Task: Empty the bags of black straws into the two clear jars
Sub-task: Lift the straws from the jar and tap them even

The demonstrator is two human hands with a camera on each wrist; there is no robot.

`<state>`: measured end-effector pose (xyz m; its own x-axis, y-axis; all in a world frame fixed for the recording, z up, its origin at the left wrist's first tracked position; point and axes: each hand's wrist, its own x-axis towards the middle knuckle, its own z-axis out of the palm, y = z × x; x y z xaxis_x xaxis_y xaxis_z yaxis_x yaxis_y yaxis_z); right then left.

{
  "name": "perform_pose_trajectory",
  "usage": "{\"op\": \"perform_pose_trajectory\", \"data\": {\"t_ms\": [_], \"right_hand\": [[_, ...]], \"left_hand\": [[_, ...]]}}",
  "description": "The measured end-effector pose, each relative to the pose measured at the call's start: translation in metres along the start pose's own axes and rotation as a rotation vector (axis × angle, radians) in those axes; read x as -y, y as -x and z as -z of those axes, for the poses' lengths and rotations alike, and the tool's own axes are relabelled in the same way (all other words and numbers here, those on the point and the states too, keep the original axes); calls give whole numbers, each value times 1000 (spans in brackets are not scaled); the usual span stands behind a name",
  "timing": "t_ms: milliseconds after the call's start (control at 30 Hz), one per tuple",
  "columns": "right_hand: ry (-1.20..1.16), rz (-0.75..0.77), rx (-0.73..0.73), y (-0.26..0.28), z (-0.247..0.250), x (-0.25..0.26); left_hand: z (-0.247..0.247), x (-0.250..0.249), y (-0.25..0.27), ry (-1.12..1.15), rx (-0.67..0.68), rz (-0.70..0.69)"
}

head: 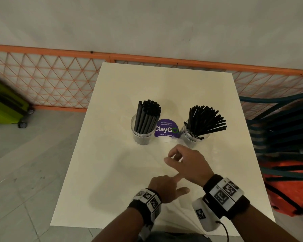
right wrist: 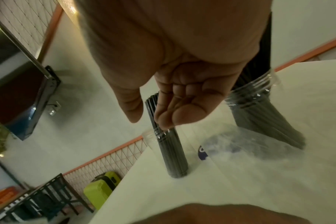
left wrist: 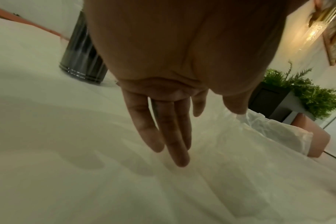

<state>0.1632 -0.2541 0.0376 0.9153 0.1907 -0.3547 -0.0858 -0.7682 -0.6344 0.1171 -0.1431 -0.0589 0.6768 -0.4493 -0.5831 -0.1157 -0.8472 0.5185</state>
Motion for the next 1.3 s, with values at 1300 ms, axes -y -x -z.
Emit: {"op": "perform_pose_trajectory", "data": {"t_ms": [1300], "right_hand": [[256, 151, -145, -123, 2, 66]], "left_hand": [[153, 75, -51, -190, -947, 25]]}}
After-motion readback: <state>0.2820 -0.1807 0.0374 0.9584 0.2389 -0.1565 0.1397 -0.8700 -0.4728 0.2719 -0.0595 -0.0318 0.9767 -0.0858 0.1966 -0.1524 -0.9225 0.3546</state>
